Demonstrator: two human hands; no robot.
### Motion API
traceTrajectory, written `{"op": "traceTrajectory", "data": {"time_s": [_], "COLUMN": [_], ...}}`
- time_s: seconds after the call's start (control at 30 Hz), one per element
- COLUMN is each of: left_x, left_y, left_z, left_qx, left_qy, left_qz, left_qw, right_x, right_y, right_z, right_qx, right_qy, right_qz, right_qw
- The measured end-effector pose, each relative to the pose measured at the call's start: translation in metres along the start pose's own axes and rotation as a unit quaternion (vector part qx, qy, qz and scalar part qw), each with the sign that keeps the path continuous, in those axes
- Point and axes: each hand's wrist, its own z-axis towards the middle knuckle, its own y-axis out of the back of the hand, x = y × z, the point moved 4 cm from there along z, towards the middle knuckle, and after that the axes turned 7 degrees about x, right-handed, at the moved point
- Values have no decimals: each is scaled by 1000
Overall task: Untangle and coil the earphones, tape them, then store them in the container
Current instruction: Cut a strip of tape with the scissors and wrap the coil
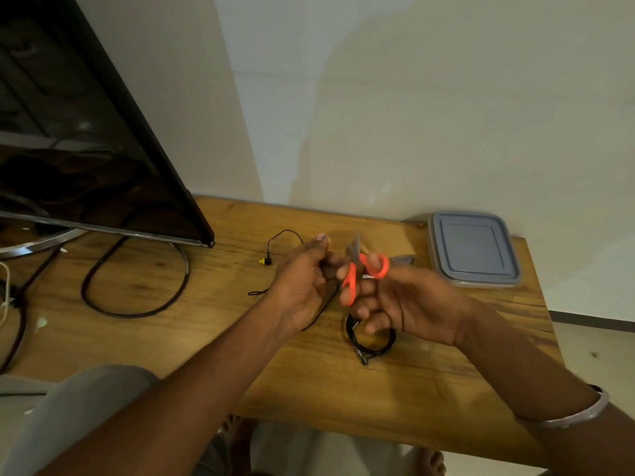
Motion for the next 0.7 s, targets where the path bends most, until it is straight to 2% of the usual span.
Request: {"op": "traceTrajectory", "data": {"time_s": [0.07, 0.2, 0.27, 0.33, 0.4, 0.43, 0.53, 0.6, 0.63, 0.7], "left_x": [1, 1, -1, -2, -2, -2, -1, -1, 0, 0], "left_y": [-3, -6, -8, -10, -13, -13, -15, -17, -17, -17], "left_z": [-1, -1, -1, -2, -3, -3, -3, -4, -4, -4], "left_qx": [7, 38, 47, 56, 70, 74, 88, 96, 100, 107], "left_qy": [17, 12, 1, -3, 1, 3, -1, -2, 0, 1], "left_qz": [-4, -32, -26, -5, 11, 12, 24, 23, 20, 12], "left_qw": [1000, 999, 999, 998, 998, 997, 996, 995, 995, 994], "right_x": [5, 11, 14, 19, 25, 27, 35, 48, 54, 59], "right_y": [-3, 1, 1, 1, -2, -5, -11, -6, 1, 25], "right_z": [-5, -15, -20, -26, -32, -35, -47, -60, -68, -81], "right_qx": [44, 52, 37, -15, -53, -44, -16, -49, -86, -189], "right_qy": [-35, -73, -100, -132, -163, -176, -196, -195, -205, -266], "right_qz": [4, -25, -53, -160, -307, -350, -383, -432, -465, -544], "right_qw": [998, 996, 993, 978, 936, 919, 903, 879, 857, 773]}}
